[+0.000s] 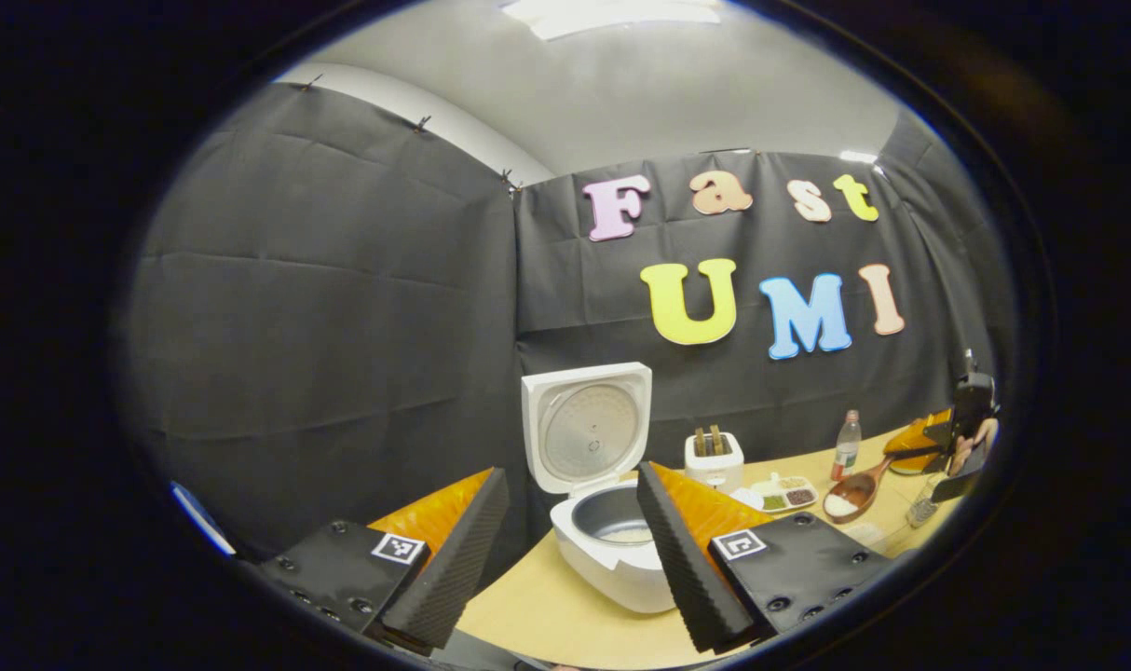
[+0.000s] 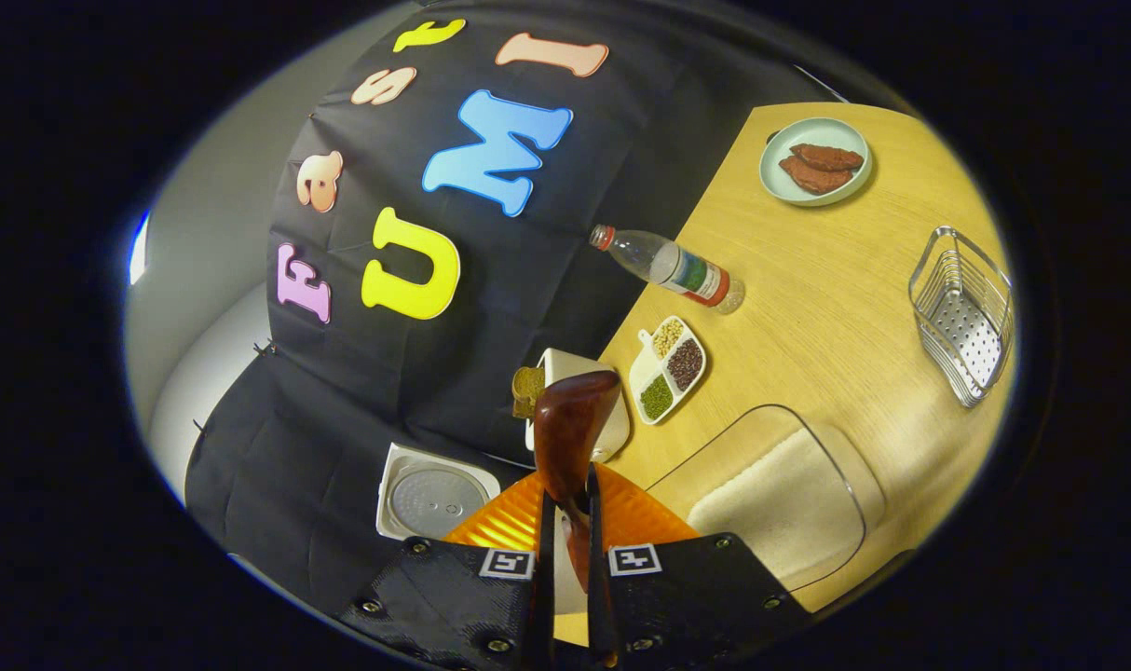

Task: Close the left gripper, press the button to open the rice cooker; take a wooden spoon from the chopstick holder with the right hand, scoop a spoonful of rice and pour it into the rice cooker, then put the wooden spoon back into the chopstick holder.

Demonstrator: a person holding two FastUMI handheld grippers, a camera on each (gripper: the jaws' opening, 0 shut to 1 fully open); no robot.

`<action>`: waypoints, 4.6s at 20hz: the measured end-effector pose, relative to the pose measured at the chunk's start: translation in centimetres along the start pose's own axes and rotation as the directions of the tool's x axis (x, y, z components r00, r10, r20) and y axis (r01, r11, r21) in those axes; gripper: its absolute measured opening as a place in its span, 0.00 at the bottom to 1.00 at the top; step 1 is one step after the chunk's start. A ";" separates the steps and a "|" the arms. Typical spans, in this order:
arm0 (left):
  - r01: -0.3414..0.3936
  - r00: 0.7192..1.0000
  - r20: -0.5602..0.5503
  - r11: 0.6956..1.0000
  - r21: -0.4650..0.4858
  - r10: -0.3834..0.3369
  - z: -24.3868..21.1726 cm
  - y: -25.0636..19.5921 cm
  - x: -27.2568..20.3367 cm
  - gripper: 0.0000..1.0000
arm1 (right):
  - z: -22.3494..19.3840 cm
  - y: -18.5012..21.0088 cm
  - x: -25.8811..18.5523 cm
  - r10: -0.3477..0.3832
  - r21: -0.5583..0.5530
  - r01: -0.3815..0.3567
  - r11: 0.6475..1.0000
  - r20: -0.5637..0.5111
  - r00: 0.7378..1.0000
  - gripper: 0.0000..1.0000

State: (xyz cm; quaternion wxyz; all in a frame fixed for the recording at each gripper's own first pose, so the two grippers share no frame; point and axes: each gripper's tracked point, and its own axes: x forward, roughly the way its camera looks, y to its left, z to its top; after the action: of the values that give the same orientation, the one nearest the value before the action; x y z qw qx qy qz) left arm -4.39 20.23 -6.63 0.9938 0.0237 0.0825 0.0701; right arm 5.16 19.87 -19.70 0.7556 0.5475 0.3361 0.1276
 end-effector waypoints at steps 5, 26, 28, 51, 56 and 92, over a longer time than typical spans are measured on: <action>-0.033 0.999 -0.020 0.999 -0.035 0.033 -1.4 1.1 0.4 0.96 | -0.5 5.1 2.0 0.058 -0.025 -0.059 0.998 -0.017 0.998 0.15; -0.234 0.968 -0.102 0.972 -0.037 0.229 -5.8 11.4 -4.8 0.94 | -13.8 15.7 17.3 0.112 -0.370 -0.176 0.912 -0.188 0.976 0.15; -0.238 0.966 -0.109 0.971 -0.036 0.233 -6.1 11.6 -5.2 0.94 | -15.0 15.1 18.6 0.086 -0.435 -0.162 0.886 -0.189 0.978 0.15; -0.269 0.959 -0.120 0.959 -0.089 0.257 -7.4 12.5 -5.5 0.96 | -20.4 18.3 19.2 0.108 -0.988 -0.080 -0.129 -0.094 0.990 0.14; -0.264 0.961 -0.114 0.959 -0.102 0.252 -7.1 12.0 -5.1 0.96 | -20.9 17.5 19.6 0.080 -0.987 -0.106 -0.120 -0.116 0.990 0.14; 0.071 0.996 0.064 0.988 -0.141 -0.062 1.4 -4.5 1.0 0.95 | 6.4 11.3 0.1 -0.008 -0.665 0.133 0.735 0.188 0.982 0.14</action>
State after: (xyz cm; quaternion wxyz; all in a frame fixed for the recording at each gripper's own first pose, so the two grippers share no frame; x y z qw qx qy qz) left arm -2.56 15.88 -5.70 0.9968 -0.0481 0.0486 0.0420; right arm 11.39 19.30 -8.30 0.9329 0.2324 0.2208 0.1640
